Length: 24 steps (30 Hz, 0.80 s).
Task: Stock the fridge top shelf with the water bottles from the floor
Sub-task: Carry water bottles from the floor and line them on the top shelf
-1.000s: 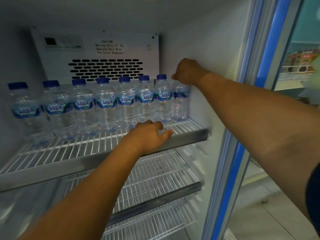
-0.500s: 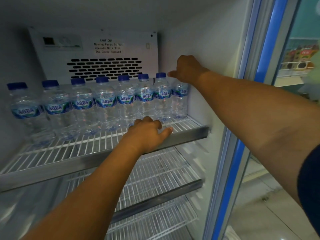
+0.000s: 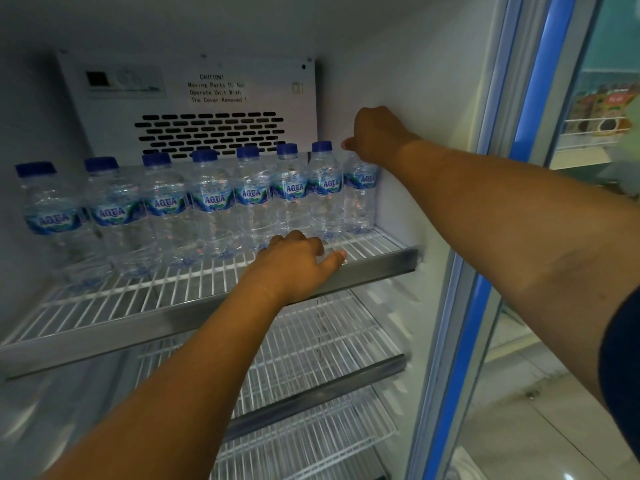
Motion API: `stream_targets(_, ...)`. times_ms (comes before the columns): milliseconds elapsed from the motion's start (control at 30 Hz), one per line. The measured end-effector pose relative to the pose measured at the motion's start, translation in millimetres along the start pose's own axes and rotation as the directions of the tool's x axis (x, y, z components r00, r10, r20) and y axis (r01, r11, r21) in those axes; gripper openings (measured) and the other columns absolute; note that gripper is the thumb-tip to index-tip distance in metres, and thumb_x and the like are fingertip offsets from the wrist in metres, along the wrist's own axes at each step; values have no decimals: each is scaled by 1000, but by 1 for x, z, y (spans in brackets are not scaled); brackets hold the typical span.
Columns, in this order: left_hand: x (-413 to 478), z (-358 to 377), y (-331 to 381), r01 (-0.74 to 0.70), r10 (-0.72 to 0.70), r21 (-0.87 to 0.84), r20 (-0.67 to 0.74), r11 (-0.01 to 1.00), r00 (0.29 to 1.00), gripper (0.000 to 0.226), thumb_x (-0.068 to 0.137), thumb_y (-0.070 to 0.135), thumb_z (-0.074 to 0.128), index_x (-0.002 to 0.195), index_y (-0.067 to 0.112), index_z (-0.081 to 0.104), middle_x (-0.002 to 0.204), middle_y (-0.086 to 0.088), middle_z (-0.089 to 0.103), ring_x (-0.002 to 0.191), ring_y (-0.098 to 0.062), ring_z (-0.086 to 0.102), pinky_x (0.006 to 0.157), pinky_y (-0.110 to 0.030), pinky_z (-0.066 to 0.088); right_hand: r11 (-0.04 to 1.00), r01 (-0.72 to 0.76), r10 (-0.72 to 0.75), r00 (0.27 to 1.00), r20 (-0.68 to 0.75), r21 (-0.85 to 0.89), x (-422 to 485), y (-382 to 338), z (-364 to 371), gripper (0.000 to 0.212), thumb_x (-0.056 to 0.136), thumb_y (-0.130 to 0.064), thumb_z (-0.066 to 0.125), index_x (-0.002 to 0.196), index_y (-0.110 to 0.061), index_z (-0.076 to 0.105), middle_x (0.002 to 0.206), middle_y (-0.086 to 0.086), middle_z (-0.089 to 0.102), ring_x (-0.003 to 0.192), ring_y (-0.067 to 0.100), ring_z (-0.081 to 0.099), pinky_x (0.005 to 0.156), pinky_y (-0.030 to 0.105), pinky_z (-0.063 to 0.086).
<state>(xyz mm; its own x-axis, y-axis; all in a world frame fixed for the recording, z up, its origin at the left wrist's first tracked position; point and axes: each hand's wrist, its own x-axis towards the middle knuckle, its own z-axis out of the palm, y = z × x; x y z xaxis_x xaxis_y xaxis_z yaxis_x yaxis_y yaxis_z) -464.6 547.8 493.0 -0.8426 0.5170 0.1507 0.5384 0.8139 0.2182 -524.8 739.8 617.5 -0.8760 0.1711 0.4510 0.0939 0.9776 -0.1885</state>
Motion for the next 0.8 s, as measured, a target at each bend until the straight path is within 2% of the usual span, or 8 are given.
stream_targets(167,0,1,-1,1,-1,2,-9,1000,1000,62,87,66,28,126,24,52,136,-9,46,124,-33,40,102,-50,36,1000,16,-15,999,-42,4,-1,1,4,41,90,-35,60,99,5,58,108,25,62,96,36,60,70,31,38)
stream_targets(233,0,1,-1,5,-5,4,-12,1000,1000,62,87,66,27,126,25,52,136,-9,46,123,-33,41,101,-49,37,1000,24,-24,998,-53,7,-3,0,4,41,90,-36,61,97,4,58,106,25,63,92,35,59,69,30,36)
stream_targets(367,1,2,-1,-6,6,-5,-28,1000,1000,62,87,66,30,126,24,53,136,-8,47,123,-32,42,101,-49,37,999,13,-11,998,-64,32,-7,-1,1,39,89,-38,61,77,-2,51,102,23,65,79,27,52,67,29,36)
stream_targets(500,1,2,-2,-11,5,-52,-114,999,993,57,88,61,38,124,20,54,130,-9,52,117,-30,48,97,-46,42,990,2,24,984,-178,140,-24,-6,-4,39,91,-34,56,117,-5,57,123,18,56,106,32,57,82,32,46)
stream_targets(567,-1,2,-1,-8,-3,-52,-195,999,981,50,90,54,40,120,17,56,124,-11,56,109,-30,53,92,-45,46,957,10,59,972,-229,288,-47,-13,0,34,92,-29,55,119,-8,58,122,15,56,104,29,58,86,31,48)
stream_targets(633,-7,0,-1,12,-35,-88,-275,996,961,43,92,46,42,117,14,58,118,-13,60,103,-32,57,87,-44,49,918,70,35,966,-257,391,-78,-22,13,25,90,-23,56,109,-7,62,110,13,64,96,26,61,84,32,51)
stream_targets(700,-18,-5,-9,30,-73,-131,-339,991,938,39,92,40,45,117,13,58,117,-15,61,101,-33,58,86,-43,50,883,102,-7,979,-205,458,-111,-29,31,23,89,-23,59,107,-9,64,106,11,68,94,25,62,87,35,51)
stream_targets(800,-47,-11,-28,65,-101,-111,-358,992,928,36,91,36,48,121,15,55,121,-14,60,105,-33,57,89,-42,48,885,60,-58,998,-17,461,-156,-40,54,30,88,-27,60,115,-14,62,112,10,67,101,25,62,88,34,50)
